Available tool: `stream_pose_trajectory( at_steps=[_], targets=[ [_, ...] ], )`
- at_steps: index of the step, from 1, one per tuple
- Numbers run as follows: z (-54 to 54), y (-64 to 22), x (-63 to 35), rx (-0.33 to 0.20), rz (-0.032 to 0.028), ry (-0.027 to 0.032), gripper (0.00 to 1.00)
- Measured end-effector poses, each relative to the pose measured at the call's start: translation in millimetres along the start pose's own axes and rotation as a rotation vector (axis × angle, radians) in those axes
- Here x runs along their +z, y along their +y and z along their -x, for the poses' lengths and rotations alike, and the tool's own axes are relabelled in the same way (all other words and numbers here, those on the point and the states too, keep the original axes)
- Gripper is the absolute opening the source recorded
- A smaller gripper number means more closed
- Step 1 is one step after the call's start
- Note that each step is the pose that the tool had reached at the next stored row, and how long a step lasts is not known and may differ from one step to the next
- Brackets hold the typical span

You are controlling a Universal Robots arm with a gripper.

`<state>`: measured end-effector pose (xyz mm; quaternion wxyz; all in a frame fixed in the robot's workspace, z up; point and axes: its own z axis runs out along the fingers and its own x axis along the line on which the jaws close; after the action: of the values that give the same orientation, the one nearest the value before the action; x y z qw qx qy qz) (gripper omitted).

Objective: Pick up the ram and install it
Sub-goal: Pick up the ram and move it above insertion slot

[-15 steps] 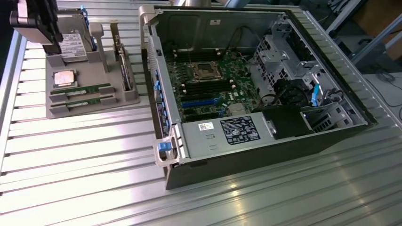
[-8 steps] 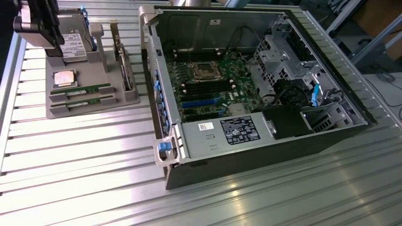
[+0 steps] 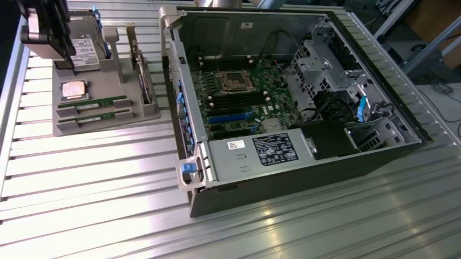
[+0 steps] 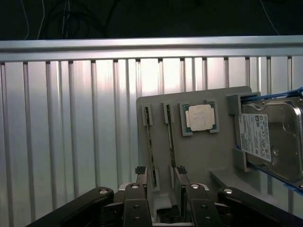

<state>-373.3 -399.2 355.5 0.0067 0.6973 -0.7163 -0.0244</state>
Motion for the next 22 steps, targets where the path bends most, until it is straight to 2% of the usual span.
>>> stream_pose_trajectory(
  at_steps=[22],
  targets=[
    [-1.4,-1.1,23.5,0.0,0.0,0.0,0.36]
  ],
)
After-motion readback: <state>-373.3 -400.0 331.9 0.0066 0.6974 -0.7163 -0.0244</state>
